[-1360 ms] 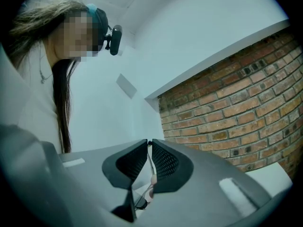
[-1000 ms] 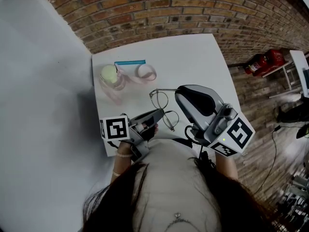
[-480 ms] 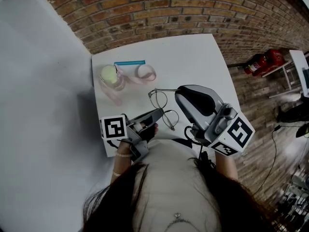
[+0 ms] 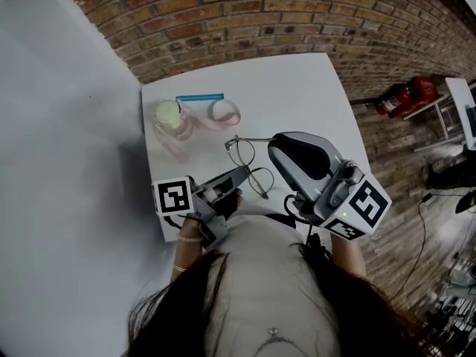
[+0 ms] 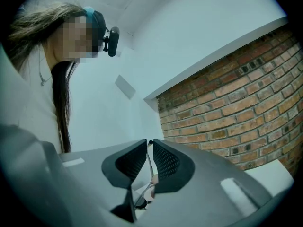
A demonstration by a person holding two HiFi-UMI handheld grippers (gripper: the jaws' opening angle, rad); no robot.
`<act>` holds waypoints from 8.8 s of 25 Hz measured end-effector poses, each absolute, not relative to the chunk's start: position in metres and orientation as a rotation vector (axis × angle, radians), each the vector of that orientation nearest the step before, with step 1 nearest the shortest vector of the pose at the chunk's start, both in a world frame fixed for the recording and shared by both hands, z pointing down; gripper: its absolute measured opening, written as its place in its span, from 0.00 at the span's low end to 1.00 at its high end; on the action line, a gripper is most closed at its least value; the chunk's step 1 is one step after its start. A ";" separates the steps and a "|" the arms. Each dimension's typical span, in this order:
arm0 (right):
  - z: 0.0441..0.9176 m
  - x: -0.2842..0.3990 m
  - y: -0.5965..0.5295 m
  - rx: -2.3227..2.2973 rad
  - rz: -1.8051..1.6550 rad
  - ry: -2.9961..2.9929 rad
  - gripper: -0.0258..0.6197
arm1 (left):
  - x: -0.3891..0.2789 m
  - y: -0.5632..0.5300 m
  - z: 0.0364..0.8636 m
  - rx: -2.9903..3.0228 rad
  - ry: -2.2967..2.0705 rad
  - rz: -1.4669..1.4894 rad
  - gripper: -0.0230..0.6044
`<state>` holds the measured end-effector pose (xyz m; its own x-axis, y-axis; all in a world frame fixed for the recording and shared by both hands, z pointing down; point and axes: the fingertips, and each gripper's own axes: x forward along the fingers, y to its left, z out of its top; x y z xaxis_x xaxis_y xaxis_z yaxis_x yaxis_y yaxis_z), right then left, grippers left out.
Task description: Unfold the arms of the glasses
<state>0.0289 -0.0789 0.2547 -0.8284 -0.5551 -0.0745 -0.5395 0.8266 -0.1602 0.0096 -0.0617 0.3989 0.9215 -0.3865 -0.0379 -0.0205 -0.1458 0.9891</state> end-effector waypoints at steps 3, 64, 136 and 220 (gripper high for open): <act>0.254 0.030 -0.079 -0.872 -0.202 2.890 0.12 | 0.009 -0.062 0.398 1.694 -0.314 -0.333 0.07; 0.336 -0.017 -0.079 -0.816 -0.396 3.169 0.12 | -0.003 -0.075 0.390 1.994 -0.560 -0.227 0.07; 0.310 -0.009 -0.082 -0.838 -0.365 3.085 0.08 | -0.042 -0.092 0.398 1.720 -0.693 -0.517 0.07; 0.301 0.012 -0.087 -0.905 -0.353 3.016 0.09 | -0.081 -0.109 0.405 1.503 -0.719 -0.792 0.07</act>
<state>0.0125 -0.0865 0.3010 -0.8365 -0.5406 0.0893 -0.5466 0.8120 -0.2044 -0.0811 -0.1085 0.4055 0.5729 -0.8167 -0.0694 0.0103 -0.0775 0.9969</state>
